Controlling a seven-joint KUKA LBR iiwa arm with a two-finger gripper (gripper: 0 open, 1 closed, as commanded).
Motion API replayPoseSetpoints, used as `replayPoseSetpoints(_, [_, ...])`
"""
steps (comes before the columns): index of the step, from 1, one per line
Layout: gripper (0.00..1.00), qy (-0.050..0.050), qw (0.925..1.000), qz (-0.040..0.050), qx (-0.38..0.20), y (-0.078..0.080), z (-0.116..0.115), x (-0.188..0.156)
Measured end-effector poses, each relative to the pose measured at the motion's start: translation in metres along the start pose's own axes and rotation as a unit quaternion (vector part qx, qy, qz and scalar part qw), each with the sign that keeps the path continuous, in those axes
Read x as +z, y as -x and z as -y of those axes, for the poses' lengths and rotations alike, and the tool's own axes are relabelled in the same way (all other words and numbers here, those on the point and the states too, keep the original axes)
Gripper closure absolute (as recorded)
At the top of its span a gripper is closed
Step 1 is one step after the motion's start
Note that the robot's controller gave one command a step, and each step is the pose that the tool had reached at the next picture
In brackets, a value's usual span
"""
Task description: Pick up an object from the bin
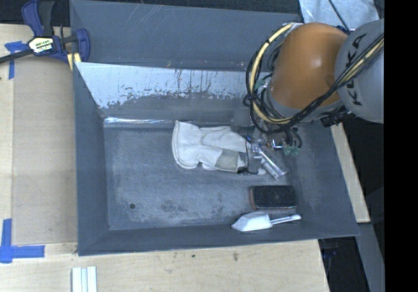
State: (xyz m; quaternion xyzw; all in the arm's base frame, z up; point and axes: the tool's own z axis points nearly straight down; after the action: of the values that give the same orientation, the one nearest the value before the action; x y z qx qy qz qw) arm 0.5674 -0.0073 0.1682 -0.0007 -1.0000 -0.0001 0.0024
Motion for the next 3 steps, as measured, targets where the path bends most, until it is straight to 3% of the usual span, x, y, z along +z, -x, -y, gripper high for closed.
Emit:
replayPoseSetpoints(1, [0.00,0.000,1.0000,0.0042,0.000,0.002,0.000,-0.005])
replayPoseSetpoints(2, [0.00,-0.001,0.9999,0.0088,-0.012,0.021,-0.005,0.036])
replayPoseSetpoints(3, [1.00,0.001,0.9991,0.0111,0.040,0.049,-0.003,0.091])
